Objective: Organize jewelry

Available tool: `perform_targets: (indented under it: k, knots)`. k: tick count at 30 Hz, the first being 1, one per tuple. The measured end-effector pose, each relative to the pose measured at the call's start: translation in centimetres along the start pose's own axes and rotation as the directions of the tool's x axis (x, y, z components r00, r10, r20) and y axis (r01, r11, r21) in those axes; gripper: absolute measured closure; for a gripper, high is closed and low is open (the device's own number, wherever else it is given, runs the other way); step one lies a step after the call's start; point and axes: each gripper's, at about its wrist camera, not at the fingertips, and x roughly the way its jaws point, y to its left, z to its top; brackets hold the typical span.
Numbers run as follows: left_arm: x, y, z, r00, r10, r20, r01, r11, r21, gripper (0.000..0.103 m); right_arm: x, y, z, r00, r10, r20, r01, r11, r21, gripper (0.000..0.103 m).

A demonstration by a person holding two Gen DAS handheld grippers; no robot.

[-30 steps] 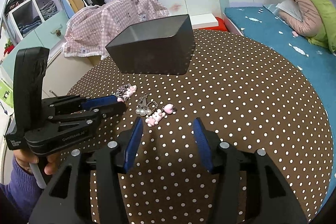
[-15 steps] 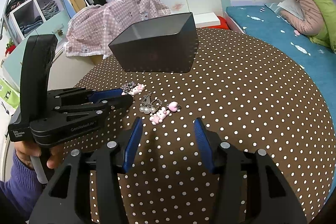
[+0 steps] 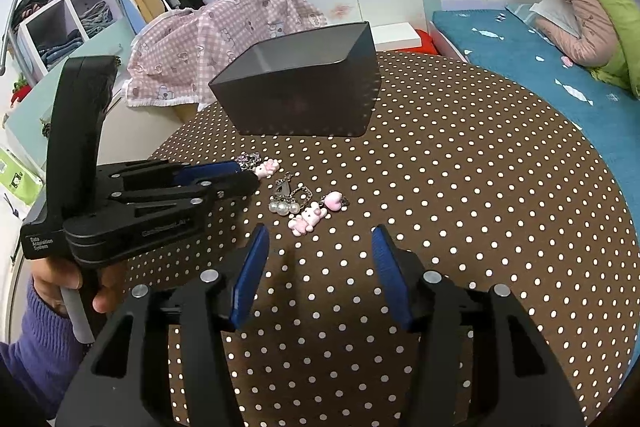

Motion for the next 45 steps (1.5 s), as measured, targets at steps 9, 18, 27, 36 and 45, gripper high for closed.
perform_targets:
  k: [9,18,27,36,45]
  knots:
    - [0.2,-0.7,0.2,1.0,0.021,0.007,-0.021,0.999,0.036,0.091,0.0,-0.2,-0.1,1.0,0.002,-0.001,-0.002,1.0,0.013,0.052]
    - [-2.6,-0.3,-1.9,0.998,-0.034,0.045,0.034,0.999,-0.003,0.092,0.0,0.7,-0.5,1.0,-0.022,-0.01,0.021,1.0,-0.016,0.052]
    - [-4.5,1.0,-5.1,0.998,-0.032,0.052,0.035,0.997,-0.062,0.092,1.4,3.1,-0.2,0.994,-0.108,-0.013,0.106,0.989,-0.106,0.056]
    - [-4.0,1.3,-4.9,0.998,-0.039,0.045,0.042,0.996,-0.083,0.092,4.0,3.5,1.1,0.986,-0.166,-0.035,0.161,0.981,-0.104,0.06]
    - [-3.8,1.7,-4.1,0.998,-0.057,0.04,0.061,0.994,-0.092,0.091,3.9,2.6,1.5,0.979,-0.199,-0.04,0.193,0.975,-0.111,0.087]
